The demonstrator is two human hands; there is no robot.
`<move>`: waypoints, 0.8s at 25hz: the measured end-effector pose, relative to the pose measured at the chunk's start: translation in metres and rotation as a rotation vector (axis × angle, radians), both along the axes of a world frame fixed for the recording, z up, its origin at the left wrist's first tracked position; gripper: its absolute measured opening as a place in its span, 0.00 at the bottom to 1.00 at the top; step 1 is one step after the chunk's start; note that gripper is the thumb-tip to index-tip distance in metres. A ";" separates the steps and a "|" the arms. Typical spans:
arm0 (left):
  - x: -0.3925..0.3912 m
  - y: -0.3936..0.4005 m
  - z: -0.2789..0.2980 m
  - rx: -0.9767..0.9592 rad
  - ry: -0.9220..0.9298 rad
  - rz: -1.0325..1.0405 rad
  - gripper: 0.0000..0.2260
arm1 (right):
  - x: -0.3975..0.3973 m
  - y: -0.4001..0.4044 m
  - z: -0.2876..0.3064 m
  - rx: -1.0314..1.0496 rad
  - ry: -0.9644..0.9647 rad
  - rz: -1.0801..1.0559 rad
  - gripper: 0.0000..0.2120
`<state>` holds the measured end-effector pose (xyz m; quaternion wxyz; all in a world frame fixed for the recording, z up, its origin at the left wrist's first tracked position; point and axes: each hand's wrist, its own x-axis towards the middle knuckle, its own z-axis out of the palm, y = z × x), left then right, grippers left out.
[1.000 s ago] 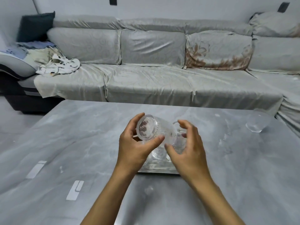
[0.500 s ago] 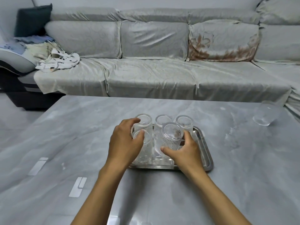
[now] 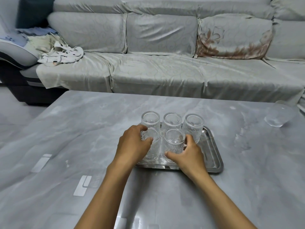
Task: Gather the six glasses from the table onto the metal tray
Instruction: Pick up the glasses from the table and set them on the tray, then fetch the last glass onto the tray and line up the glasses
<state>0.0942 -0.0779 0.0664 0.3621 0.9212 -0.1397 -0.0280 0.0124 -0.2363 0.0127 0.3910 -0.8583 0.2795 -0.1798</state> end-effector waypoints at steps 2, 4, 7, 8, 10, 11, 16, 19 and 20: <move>0.001 -0.001 -0.001 0.003 -0.004 -0.007 0.20 | -0.001 -0.001 -0.004 -0.002 0.013 0.016 0.34; 0.000 -0.001 -0.001 0.009 0.002 -0.010 0.21 | -0.005 -0.001 -0.006 -0.002 0.015 0.027 0.36; -0.005 -0.005 0.003 -0.016 -0.024 0.010 0.20 | -0.016 0.000 -0.001 0.075 0.037 0.092 0.43; -0.009 -0.007 0.006 -0.053 -0.083 0.023 0.19 | -0.022 -0.002 0.004 0.098 0.042 0.113 0.42; -0.023 -0.013 0.016 -0.181 -0.287 -0.013 0.17 | -0.036 -0.017 0.020 0.040 0.011 0.110 0.34; -0.035 -0.019 0.019 -0.244 -0.368 -0.087 0.18 | -0.046 -0.032 0.029 -0.010 -0.033 0.091 0.28; -0.113 -0.067 -0.007 -0.186 -0.326 -0.515 0.25 | -0.106 -0.112 0.056 0.021 -0.144 -0.096 0.21; -0.135 -0.132 -0.036 -0.001 -0.193 -0.710 0.28 | -0.140 -0.143 0.043 0.034 -0.078 -0.168 0.20; -0.131 -0.154 -0.044 0.069 -0.186 -0.753 0.30 | -0.144 -0.146 0.039 0.044 -0.063 -0.187 0.20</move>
